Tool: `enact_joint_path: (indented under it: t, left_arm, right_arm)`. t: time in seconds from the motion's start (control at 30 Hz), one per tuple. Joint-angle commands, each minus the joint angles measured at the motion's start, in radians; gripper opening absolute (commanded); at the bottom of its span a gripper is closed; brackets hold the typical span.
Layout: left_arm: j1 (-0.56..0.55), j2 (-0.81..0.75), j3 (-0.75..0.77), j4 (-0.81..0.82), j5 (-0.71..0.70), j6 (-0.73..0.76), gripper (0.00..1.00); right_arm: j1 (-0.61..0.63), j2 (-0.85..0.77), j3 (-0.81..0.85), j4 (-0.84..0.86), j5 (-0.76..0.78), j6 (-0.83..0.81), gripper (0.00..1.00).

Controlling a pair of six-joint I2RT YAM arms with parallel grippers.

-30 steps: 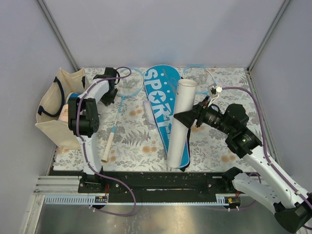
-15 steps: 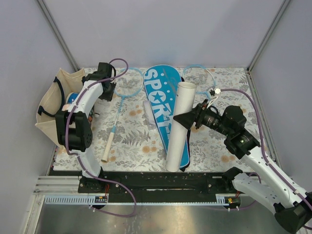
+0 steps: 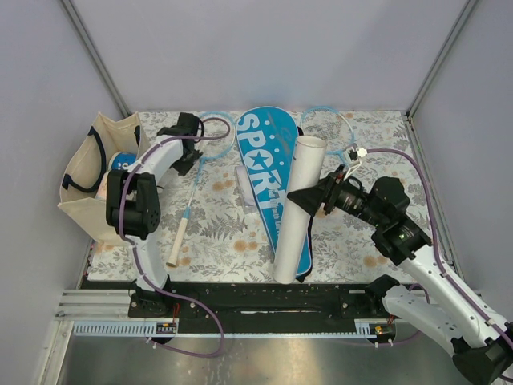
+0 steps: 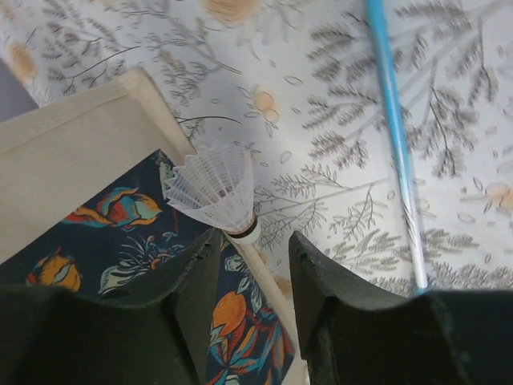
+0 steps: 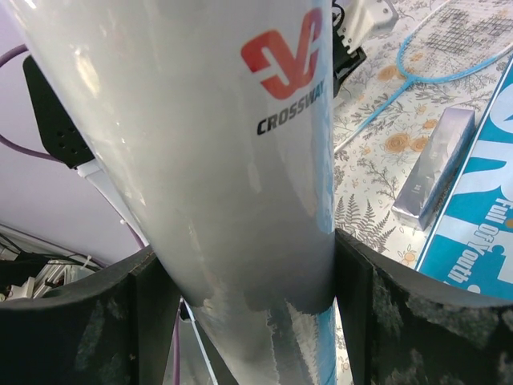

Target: Pack up the badminton gear

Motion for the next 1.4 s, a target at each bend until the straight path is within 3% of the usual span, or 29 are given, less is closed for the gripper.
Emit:
enact_joint_path:
  t: [0.0, 0.2, 0.43, 0.73, 0.8, 0.97, 1.17, 1.37]
  left_arm:
    - [-0.035, 0.02, -0.005, -0.072, -0.071, 0.325, 0.44]
    - [-0.009, 0.062, 0.03, -0.092, -0.124, 0.52, 0.44]
    - [0.028, 0.177, 0.143, -0.156, -0.119, 0.545, 0.45]
    - [0.051, 0.245, 0.168, -0.175, -0.047, 0.531, 0.44]
    - [0.049, 0.239, 0.168, -0.182, -0.039, 0.519, 0.38]
    - [0.038, 0.181, 0.192, -0.184, -0.009, 0.462, 0.01]
    - [-0.006, 0.037, 0.2, -0.167, 0.134, 0.352, 0.0]
    - [-0.07, -0.147, 0.11, -0.04, 0.238, 0.25, 0.0]
  right_arm:
    - [-0.002, 0.017, 0.046, 0.015, -0.023, -0.025, 0.5]
    - [-0.001, 0.018, 0.061, -0.009, -0.001, -0.056, 0.5]
    - [-0.001, 0.032, 0.063, -0.001, 0.019, -0.056, 0.5]
    - [-0.002, 0.051, 0.061, 0.011, 0.026, -0.063, 0.5]
    - [0.001, 0.052, 0.061, 0.011, 0.031, -0.068, 0.5]
    - [-0.001, 0.058, 0.058, 0.013, 0.034, -0.074, 0.5]
    - [-0.001, 0.058, 0.032, 0.024, 0.026, -0.057, 0.5]
    - [-0.001, 0.045, -0.006, 0.03, 0.039, -0.049, 0.5]
